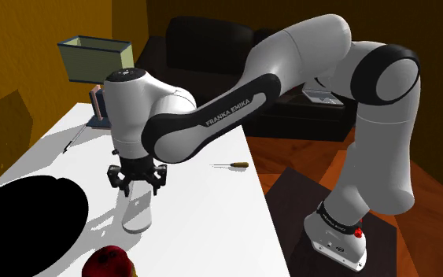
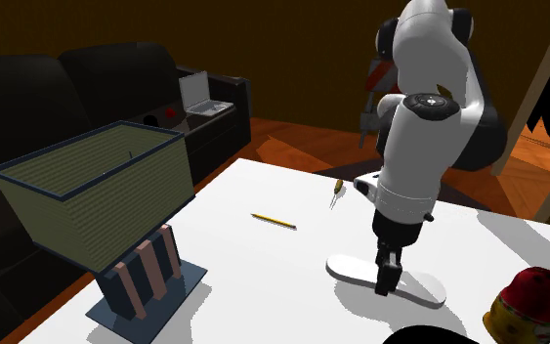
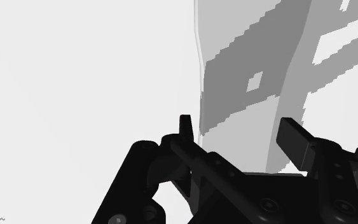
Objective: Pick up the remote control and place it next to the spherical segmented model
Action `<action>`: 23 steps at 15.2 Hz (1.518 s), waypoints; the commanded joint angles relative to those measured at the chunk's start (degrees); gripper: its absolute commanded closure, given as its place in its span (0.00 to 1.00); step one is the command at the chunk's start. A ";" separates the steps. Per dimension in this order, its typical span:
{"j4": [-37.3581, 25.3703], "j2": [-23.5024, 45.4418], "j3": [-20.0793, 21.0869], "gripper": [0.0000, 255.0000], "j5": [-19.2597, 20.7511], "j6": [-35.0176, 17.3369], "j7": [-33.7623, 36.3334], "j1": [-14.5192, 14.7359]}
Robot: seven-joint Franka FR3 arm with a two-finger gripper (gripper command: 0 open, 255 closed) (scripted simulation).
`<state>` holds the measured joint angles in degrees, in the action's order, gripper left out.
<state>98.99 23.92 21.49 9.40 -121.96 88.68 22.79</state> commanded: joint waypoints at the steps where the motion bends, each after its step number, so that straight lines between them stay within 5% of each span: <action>1: 0.69 0.62 -0.17 1.00 0.31 -1.32 0.14 0.04; 8: 0.69 0.62 -0.18 1.00 0.31 -1.32 0.14 0.04; 9: 0.68 0.63 -0.18 0.00 0.32 -1.32 0.15 0.04; 23: -2.45 -2.44 0.51 0.00 -1.16 4.68 -0.79 -0.40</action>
<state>96.55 21.48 22.00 8.24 -117.32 87.89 22.39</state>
